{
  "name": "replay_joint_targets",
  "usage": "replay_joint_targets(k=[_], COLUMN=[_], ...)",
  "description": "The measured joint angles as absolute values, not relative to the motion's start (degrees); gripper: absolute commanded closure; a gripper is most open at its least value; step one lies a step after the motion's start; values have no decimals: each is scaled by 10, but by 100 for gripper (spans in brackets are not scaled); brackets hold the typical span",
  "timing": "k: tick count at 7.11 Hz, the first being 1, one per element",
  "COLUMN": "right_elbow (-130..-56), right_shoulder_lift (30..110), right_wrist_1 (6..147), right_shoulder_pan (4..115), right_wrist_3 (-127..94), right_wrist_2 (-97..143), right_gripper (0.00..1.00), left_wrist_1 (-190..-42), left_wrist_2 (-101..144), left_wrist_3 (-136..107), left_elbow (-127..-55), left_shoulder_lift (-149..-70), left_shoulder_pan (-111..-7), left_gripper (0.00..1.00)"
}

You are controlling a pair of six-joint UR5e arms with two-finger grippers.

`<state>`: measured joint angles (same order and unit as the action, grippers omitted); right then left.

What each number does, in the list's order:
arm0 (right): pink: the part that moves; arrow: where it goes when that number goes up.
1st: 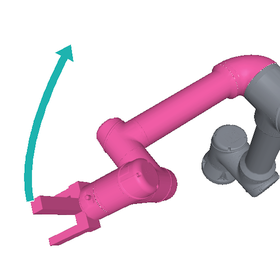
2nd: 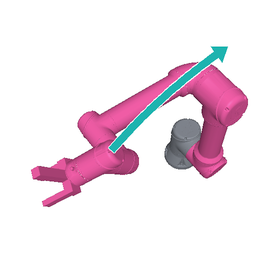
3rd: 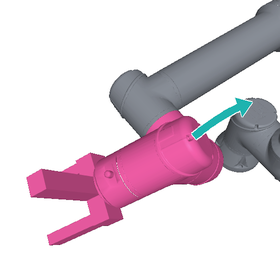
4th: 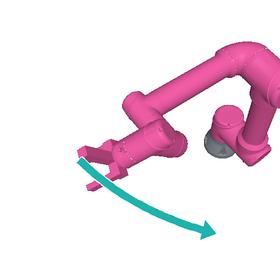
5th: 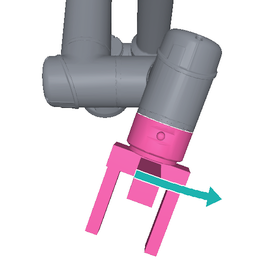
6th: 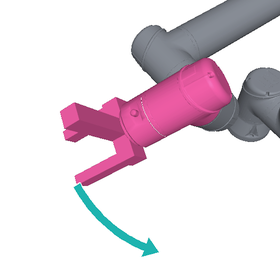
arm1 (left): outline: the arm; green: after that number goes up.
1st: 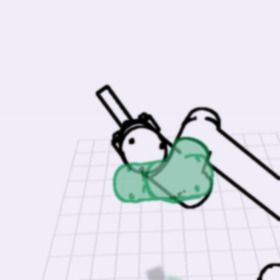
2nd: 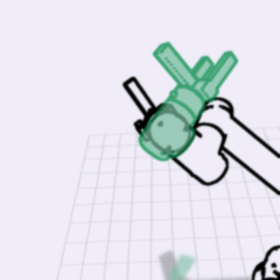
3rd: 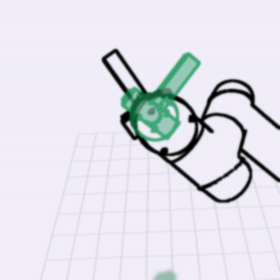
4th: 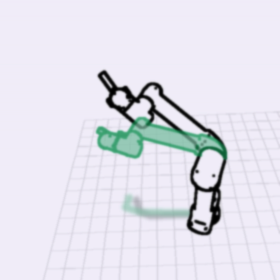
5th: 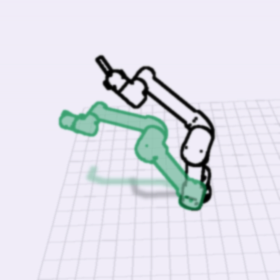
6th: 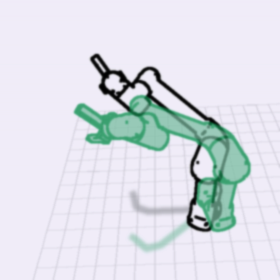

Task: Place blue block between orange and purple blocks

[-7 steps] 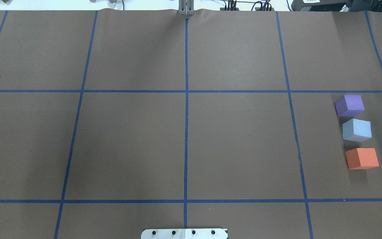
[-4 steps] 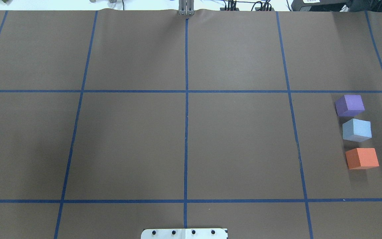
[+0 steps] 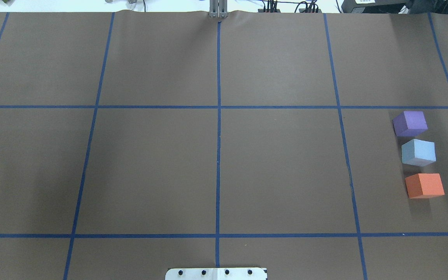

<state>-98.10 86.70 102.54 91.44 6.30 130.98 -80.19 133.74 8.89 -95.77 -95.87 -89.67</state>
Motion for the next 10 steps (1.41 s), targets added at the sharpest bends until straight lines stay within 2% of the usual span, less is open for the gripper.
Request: replay_joint_targets(k=[3,6,10], right_elbow=[-972,-972,-971], right_shoulder_lift=[863,861,859], right_wrist_1=[1022,1018,1014], right_shoulder_pan=[870,855,847], right_wrist_3=[59,59,50], right_wrist_2=[1326,1356,1355], right_gripper=[0,0,0], left_wrist_1=[-804,-809,-810], left_wrist_2=[1351,1366,1364], left_wrist_3=[93,79,53], left_elbow=[-949,-995,-1001], left_shoulder_lift=[-950,-901,-892], left_shoulder_pan=[-900,-903,-902], left_gripper=[0,0,0])
